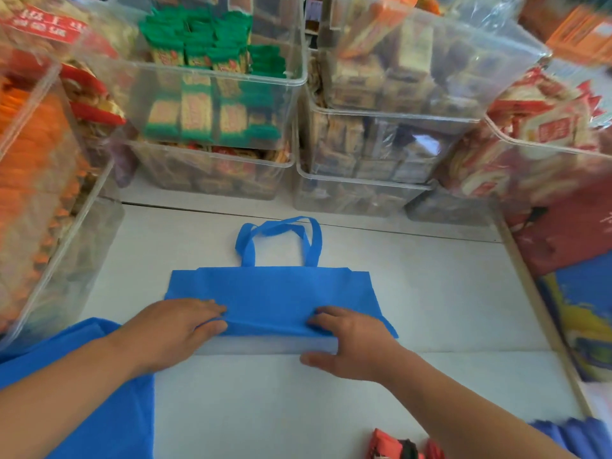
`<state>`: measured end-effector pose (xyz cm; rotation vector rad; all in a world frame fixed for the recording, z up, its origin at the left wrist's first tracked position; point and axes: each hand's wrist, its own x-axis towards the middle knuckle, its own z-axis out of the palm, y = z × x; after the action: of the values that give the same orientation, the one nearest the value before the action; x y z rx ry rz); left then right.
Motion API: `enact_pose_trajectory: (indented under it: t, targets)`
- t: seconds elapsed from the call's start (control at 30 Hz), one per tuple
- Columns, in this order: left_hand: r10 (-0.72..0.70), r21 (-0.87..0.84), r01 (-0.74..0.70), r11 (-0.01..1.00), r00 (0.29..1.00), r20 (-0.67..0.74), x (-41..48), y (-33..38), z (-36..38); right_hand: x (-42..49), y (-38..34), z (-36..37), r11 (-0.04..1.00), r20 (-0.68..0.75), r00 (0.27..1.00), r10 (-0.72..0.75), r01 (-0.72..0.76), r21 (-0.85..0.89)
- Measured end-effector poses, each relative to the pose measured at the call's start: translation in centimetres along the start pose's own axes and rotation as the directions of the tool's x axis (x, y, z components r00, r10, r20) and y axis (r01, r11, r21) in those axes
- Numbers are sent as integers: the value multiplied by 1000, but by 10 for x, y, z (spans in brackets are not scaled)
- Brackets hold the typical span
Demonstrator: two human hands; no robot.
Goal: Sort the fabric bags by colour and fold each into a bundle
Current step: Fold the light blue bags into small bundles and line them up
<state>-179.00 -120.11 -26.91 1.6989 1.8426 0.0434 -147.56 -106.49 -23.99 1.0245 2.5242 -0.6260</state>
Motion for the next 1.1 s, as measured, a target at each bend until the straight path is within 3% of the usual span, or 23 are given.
enact_pose_trajectory:
  t: [0.2,0.4,0.53,0.63,0.8,0.87,0.97,1.03,1.1]
  targets:
    - [-68,165,82,983,993,-92,30,-3,-24,22,48,-38,978,-66,984,165,-155,139]
    - [35,336,43,941,974,-223,62,-12,-35,63,56,-61,959,-78,956,285,-284,12]
    - [-33,266,87,960,979,-200,84,-22,-39,90,64,-55,968,-170,959,227,-242,-70]
    - [-17,262,96,960,958,-287,88,-28,-26,100,73,-36,973,-292,940,179,-212,-87]
    - [-84,287,193,938,931,-354,103,-22,-32,106,91,-8,974,-575,817,-46,-91,-208]
    - [-54,284,173,943,923,-380,112,-24,-30,107,96,-4,977,-637,769,-56,-91,-196]
    - [2,118,72,990,848,-530,118,-39,-18,113,102,4,991,-678,735,14,-99,-86]
    - [76,198,54,979,801,-594,116,-43,-13,118,103,4,997,-676,735,46,-80,-18]
    - [189,266,-51,963,830,-524,107,-40,-5,121,105,4,998,-662,747,57,-63,15]
